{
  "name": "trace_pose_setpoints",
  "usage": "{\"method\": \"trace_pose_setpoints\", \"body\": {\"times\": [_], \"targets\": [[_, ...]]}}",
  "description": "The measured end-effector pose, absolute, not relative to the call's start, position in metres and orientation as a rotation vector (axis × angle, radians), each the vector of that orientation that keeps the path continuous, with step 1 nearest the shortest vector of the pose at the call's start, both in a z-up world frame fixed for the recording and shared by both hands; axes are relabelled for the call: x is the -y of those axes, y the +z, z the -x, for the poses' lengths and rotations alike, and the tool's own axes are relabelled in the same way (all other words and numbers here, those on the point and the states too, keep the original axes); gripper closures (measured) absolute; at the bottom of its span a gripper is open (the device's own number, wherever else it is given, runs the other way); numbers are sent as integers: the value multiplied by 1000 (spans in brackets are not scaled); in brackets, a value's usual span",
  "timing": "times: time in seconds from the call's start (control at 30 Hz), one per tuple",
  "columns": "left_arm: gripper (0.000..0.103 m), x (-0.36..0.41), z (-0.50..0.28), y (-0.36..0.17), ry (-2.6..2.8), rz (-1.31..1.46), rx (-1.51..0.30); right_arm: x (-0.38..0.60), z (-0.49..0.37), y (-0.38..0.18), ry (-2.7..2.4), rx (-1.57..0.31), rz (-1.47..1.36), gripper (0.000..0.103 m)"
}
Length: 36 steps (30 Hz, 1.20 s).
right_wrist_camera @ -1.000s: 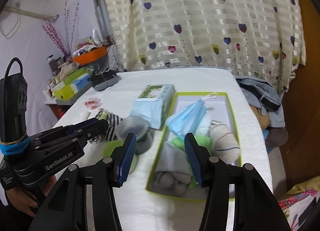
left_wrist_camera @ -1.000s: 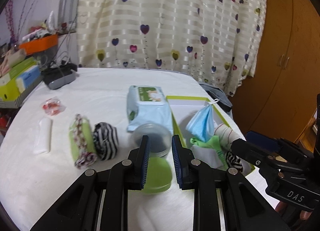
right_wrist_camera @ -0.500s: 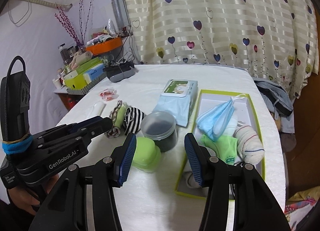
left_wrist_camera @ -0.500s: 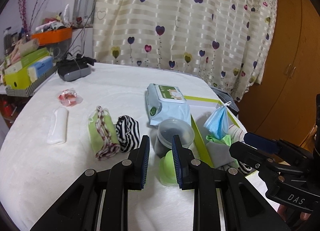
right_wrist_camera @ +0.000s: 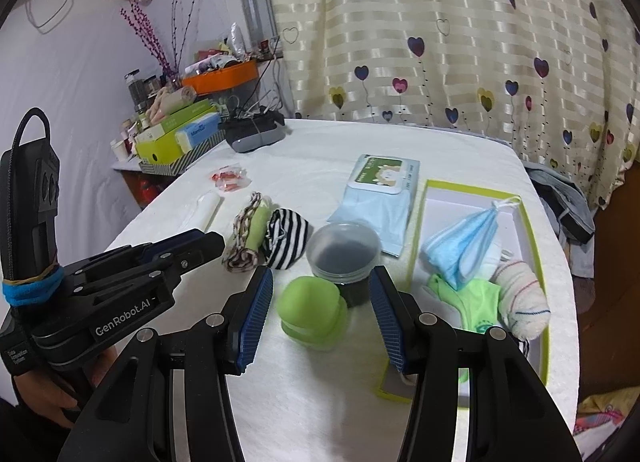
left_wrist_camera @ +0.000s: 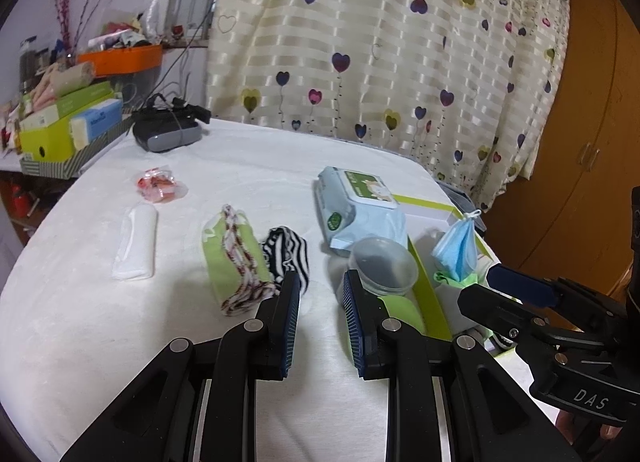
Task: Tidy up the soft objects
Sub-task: 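Withdraw both open grippers from the box back over the table, then move the right gripper to the patterned green sock while the left gripper approaches the white foam roll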
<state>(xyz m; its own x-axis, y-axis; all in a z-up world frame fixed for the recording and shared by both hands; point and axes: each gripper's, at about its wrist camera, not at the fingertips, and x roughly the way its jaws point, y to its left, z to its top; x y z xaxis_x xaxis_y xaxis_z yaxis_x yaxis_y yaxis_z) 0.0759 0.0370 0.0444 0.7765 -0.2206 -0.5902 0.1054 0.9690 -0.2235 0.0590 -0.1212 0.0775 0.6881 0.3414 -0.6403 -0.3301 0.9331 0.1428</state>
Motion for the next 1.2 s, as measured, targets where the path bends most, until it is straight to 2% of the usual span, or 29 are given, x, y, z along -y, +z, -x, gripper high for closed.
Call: {"method": "trace_pose_setpoints", "body": {"times": [1.2], "targets": [[82,-109,-99,12,-20,242,-720,43,-106,54,498,-803,72,52]]}}
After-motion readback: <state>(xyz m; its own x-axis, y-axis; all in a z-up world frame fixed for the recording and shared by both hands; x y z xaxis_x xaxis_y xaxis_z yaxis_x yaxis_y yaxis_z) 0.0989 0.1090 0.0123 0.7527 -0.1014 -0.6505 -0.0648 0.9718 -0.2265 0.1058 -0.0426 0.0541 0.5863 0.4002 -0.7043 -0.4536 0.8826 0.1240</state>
